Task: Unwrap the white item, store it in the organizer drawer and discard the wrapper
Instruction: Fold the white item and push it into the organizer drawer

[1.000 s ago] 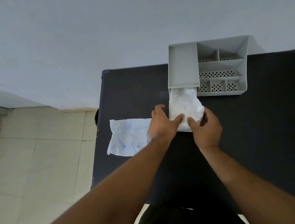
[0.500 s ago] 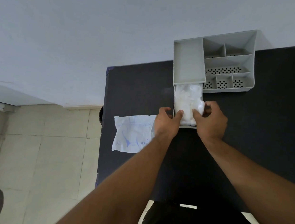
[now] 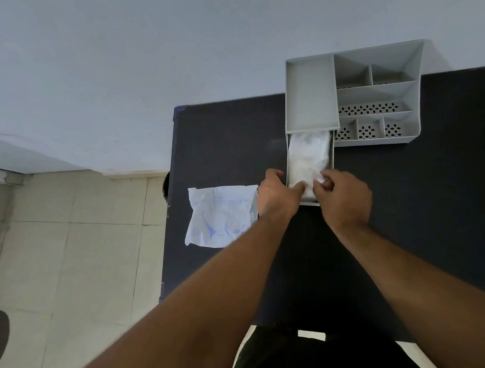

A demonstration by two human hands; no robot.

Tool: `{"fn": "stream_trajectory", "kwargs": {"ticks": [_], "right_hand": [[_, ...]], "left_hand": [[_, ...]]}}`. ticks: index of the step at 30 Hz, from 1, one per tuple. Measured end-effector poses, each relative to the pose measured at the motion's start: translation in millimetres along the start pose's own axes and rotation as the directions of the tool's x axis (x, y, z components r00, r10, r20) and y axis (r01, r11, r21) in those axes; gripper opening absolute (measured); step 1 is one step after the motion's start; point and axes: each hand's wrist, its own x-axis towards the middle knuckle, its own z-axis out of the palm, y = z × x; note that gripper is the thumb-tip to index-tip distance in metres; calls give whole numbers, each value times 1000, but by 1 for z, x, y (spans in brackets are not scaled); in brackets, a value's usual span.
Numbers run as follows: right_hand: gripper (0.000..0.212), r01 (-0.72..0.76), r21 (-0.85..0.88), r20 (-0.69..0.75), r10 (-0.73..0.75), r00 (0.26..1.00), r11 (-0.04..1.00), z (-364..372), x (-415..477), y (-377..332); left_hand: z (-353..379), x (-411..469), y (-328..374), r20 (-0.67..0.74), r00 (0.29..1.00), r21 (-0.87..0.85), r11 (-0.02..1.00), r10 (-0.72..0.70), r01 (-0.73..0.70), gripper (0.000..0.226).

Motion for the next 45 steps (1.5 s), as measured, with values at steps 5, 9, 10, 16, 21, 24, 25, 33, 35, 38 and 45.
{"fn": "stream_trajectory", "kwargs": {"ticks": [5, 9, 10, 16, 21, 24, 25, 33, 35, 38, 45], "right_hand": [[40, 81, -72, -8, -82, 997, 994, -3, -15, 0], [32, 122, -127, 40, -118, 992, 984, -3, -17, 8], [30, 139, -153, 58, -132, 990, 978, -3, -16, 9], [33, 165, -109, 125, -151, 981, 980, -4, -14, 15], [38, 216, -146, 99, -203, 974, 965, -3, -24, 19], [41, 319, -255, 163, -285, 945, 913, -3, -25, 22], [43, 346, -292, 184, -303, 935, 892, -4, -24, 22], [62, 480, -465, 356, -340, 871, 744, -9, -16, 11], [65, 489, -483, 377, -332, 865, 726, -9, -14, 11], [74, 507, -507, 402, -330, 854, 697, -10, -12, 12], [97, 532, -558, 466, -289, 836, 637, -21, 10, 12]], "left_hand": [[1, 1, 0, -28, 999, -21, 999, 37, -37, 52], [1, -6, 2, -78, 989, -85, 987, 129, -135, 65], [1, -7, 3, -69, 987, -75, 986, 145, -150, 75], [5, 2, 7, -8, 998, -28, 998, 61, -61, 83], [4, 2, 10, -12, 1000, 34, 999, 27, -27, 76], [5, 3, 12, -21, 999, 70, 997, 30, -28, 74], [5, 3, 12, -26, 999, 83, 996, 36, -34, 73], [6, -7, 7, -150, 836, 448, 790, 528, -419, 71], [4, -3, 2, 4, 712, 590, 573, 702, -568, 60], [-1, 3, 2, 323, 672, 674, 336, 666, -658, 65], [-6, 19, 13, 474, 705, 754, 171, 527, -635, 69]]}}
